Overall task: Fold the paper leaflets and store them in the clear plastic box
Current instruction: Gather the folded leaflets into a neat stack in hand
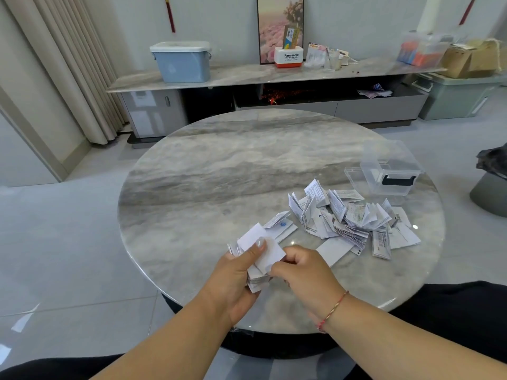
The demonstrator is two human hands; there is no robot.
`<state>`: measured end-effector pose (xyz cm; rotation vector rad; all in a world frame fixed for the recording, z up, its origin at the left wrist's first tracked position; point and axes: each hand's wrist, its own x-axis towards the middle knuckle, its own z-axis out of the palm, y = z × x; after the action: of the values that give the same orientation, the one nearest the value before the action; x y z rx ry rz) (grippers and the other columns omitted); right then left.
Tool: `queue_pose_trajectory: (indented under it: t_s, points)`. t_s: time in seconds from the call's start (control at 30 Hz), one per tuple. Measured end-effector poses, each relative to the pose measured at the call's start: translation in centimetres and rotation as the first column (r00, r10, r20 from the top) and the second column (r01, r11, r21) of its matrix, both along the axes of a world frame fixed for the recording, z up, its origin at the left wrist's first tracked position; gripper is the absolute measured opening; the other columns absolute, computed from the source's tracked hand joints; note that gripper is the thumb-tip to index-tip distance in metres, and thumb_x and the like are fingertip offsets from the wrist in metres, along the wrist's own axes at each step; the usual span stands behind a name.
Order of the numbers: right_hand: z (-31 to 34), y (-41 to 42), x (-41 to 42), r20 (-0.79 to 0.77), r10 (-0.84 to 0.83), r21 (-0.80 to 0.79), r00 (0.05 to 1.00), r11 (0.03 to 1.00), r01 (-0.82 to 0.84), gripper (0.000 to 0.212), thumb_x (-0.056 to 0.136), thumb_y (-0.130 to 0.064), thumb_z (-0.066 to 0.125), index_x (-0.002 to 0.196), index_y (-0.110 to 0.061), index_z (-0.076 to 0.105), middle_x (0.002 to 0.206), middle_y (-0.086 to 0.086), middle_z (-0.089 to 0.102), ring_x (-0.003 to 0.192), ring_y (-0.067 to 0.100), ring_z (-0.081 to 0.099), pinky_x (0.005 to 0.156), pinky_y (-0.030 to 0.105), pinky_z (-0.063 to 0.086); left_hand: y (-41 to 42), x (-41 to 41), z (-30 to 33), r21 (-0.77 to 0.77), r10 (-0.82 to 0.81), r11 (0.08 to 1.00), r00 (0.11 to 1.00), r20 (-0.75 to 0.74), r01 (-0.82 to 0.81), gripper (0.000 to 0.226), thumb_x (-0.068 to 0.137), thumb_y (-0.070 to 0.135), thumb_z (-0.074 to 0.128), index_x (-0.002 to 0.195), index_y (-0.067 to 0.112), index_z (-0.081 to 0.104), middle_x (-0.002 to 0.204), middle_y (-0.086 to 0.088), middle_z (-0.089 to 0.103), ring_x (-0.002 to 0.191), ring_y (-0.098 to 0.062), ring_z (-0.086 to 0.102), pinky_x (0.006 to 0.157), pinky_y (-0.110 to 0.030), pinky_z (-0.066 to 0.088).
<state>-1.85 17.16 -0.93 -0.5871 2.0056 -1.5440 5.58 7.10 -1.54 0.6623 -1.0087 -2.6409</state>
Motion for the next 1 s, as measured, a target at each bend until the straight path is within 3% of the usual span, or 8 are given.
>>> queue_pose_trajectory:
  t_s: [0.13, 0.23, 0.37, 0.47, 0.57, 0.73, 0.83, 1.0]
  points:
    - [-0.4, -0.3, -0.2, 0.152, -0.079, -0.013, 0.985, 0.997, 0.082, 0.028, 0.060, -0.030, 0.067, 0.069, -0.011, 0.049, 0.061, 0.005, 0.044, 0.057, 0.017, 0.041, 0.051, 0.027, 0.031, 0.3, 0.1, 0.3, -0.017, 0.027, 0.999, 1.000, -0.016, -0.027, 0.024, 0.073, -0.001, 0.057, 0.076, 0.013, 0.076, 0.081, -0.015, 0.065, 0.069, -0.024, 0.060, 0.064, -0.034, 0.045]
    - [-0.5, -0.5, -0.4, 0.202, -0.062, -0.061, 0.977, 0.995, 0.075, 0.022, 0.078, -0.014, 0.072, 0.084, -0.008, 0.051, 0.063, 0.003, 0.054, 0.048, 0.010, 0.050, 0.043, 0.023, 0.036, 0.2, 0.2, 0.8, 0.043, 0.039, 0.998, 0.998, -0.053, -0.036, 0.030, 0.070, -0.006, 0.054, 0.089, 0.009, 0.072, 0.084, -0.016, 0.064, 0.068, -0.026, 0.063, 0.058, -0.033, 0.052]
    - [-0.8, -0.4, -0.3, -0.188, 0.095, 0.078, 0.977, 0.994, -0.082, 0.019, 0.070, -0.024, 0.076, 0.075, -0.019, 0.058, 0.068, -0.006, 0.061, 0.055, 0.001, 0.053, 0.056, 0.018, 0.042, -0.3, 0.2, 0.5, 0.077, 0.066, 0.995, 0.998, 0.004, -0.066, 0.043, 0.081, -0.010, 0.046, 0.120, 0.006, 0.052, 0.085, -0.017, 0.066, 0.073, -0.030, 0.065, 0.066, -0.039, 0.054]
    - [-0.1, 0.0, -1.2, -0.655, 0.322, 0.234, 0.684, 0.947, -0.222, 0.077, 0.049, -0.055, 0.071, 0.115, -0.022, 0.048, 0.117, -0.013, 0.047, 0.106, -0.006, 0.042, 0.094, 0.012, 0.033, -0.9, 0.3, 0.3, 0.078, 0.060, 0.995, 0.998, 0.020, -0.062, 0.035, 0.086, -0.010, 0.047, 0.119, 0.002, 0.051, 0.075, -0.016, 0.059, 0.063, -0.027, 0.061, 0.069, -0.041, 0.056]
    - [0.5, -0.5, -1.7, -0.740, 0.502, 0.390, 0.448, 0.863, -0.322, 0.113, 0.050, -0.054, 0.077, 0.143, -0.022, 0.020, 0.140, -0.006, 0.035, 0.130, 0.006, 0.030, 0.111, 0.023, 0.022, -0.6, 0.5, 0.4, -0.037, -0.092, 0.995, 0.993, 0.074, 0.095, 0.034, 0.081, -0.010, 0.055, 0.113, 0.000, 0.053, 0.070, -0.016, 0.054, 0.057, -0.024, 0.055, 0.051, -0.031, 0.051]
    - [1.5, -1.7, -4.1, -0.558, 0.623, 0.346, 0.548, 0.775, -0.529, 0.069, 0.066, -0.036, 0.079, 0.127, -0.019, 0.051, 0.119, -0.003, 0.058, 0.108, 0.007, 0.051, 0.095, 0.023, 0.040, -0.4, 0.5, 0.5, 0.045, -0.052, 0.998, 0.984, 0.171, 0.045, 0.014, 0.086, -0.003, 0.053, 0.096, 0.006, 0.058, 0.068, -0.011, 0.054, 0.055, -0.019, 0.052, 0.049, -0.027, 0.048]
    - [1.3, -3.5, -8.8, -0.724, 0.536, 0.480, 0.434, 0.844, -0.240, 0.052, 0.075, -0.037, 0.069, 0.123, -0.022, 0.057, 0.124, -0.003, 0.056, 0.114, 0.016, 0.048, 0.101, 0.030, 0.035, -1.7, 0.6, -0.1, 0.186, 0.035, 0.980, 0.979, 0.202, -0.073, 0.029, 0.077, 0.005, 0.063, 0.105, 0.008, 0.055, 0.067, -0.010, 0.053, 0.051, -0.019, 0.049, 0.051, -0.029, 0.049]
    - [-2.3, -6.8, -11.4, -0.610, 0.732, 0.770, 0.302, 0.638, 0.009, 0.032, 0.086, -0.020, 0.053, 0.118, -0.021, 0.060, 0.123, 0.000, 0.054, 0.109, 0.022, 0.052, 0.088, 0.034, 0.045, -2.6, 1.0, -0.2, 0.267, 0.027, 0.959, 0.973, 0.229, -0.090, 0.038, 0.074, 0.025, 0.070, 0.105, 0.007, 0.055, 0.070, -0.009, 0.054, 0.053, -0.018, 0.050, 0.054, -0.028, 0.050]
